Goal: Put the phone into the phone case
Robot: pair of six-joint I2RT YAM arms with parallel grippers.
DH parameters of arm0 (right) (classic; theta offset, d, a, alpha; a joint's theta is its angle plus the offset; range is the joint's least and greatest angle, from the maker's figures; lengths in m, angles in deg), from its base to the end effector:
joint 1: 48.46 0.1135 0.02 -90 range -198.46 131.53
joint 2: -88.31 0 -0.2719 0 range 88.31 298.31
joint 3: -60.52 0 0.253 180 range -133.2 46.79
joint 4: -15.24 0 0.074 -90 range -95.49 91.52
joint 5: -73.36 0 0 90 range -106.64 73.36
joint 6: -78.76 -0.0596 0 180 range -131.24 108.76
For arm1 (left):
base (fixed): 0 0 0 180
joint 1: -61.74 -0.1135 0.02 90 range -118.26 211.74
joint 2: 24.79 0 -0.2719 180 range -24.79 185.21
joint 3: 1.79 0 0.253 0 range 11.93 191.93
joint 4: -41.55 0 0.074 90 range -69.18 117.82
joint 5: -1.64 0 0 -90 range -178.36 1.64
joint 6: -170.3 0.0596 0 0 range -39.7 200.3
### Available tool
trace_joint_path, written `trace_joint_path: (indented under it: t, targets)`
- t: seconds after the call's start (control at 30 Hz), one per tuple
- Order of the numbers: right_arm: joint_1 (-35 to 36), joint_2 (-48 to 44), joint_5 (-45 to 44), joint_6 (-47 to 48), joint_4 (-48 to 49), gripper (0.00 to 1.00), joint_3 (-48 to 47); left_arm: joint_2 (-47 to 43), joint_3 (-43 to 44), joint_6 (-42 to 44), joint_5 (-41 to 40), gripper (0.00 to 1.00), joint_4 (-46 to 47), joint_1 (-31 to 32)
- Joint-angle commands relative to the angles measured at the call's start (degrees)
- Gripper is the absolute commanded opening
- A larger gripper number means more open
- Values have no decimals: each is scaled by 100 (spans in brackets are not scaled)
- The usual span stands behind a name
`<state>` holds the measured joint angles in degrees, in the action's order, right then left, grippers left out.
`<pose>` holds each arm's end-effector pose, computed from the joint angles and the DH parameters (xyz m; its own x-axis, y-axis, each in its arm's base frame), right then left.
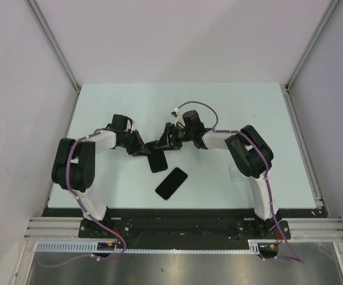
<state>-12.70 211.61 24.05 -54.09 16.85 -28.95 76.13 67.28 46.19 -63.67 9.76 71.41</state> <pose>0.3670 0.3122 0.1364 -0.9229 -0.0292 -0.3838 -0.3588 0.4267 0.8302 0.3343 -0.0822 0.1321 -0.9194 -0.3602 -0.1577 -0.2176 0.8002 -0.5589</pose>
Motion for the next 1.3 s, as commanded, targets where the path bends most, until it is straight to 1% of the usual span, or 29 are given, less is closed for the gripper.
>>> trace_joint_path:
  t: [0.0,0.03,0.1,0.13,0.17,0.27,0.33,0.43,0.5,0.6,0.67,0.8,0.87,1.07,1.17,1.2,1.27]
  targets:
    - [-8,97,291,-268,462,59,7,59,-227,-79,177,24,-189,88]
    - [-26,71,117,-189,366,59,7,50,-235,-70,159,23,-206,79]
    - [-35,-43,-156,178,-90,59,-2,33,-227,-17,-51,20,-276,52]
    - [-35,-183,-436,302,-379,59,-2,15,-227,9,-139,19,-311,61]
    - [-44,-245,-552,408,-512,59,7,-20,-218,70,-279,18,-364,52]
    - [-17,-369,-1009,655,-873,59,-2,-3,-183,115,-350,15,-408,44]
    - [35,-351,-1228,830,-1005,61,-2,24,-200,80,-237,13,-374,26]
    - [105,-298,-1239,945,-1129,65,-2,33,-271,1,-17,12,-259,-9]
    - [167,-298,-1361,1006,-1173,66,-2,59,-262,1,36,11,-268,-18]
    - [246,-272,-1730,1051,-1269,67,-2,94,-279,-61,325,10,-198,-88]
    - [290,-202,-1775,981,-1270,67,-2,77,-314,-131,510,10,-110,-132]
    - [395,-114,-1757,936,-1217,68,-2,-3,-323,-96,756,10,40,-132]
    - [422,-105,-1722,902,-1173,68,-2,-11,-280,-9,766,10,-56,-141]
    - [343,18,-1239,269,-611,68,-10,146,-288,-34,915,10,-31,-141]
    - [247,141,-669,-205,-129,68,-2,156,-314,-61,889,10,31,-141]
    - [194,176,-371,-337,186,68,-2,156,-315,-70,845,10,22,-141]
    - [194,220,-89,-662,496,67,-2,164,-306,-52,792,10,5,-141]
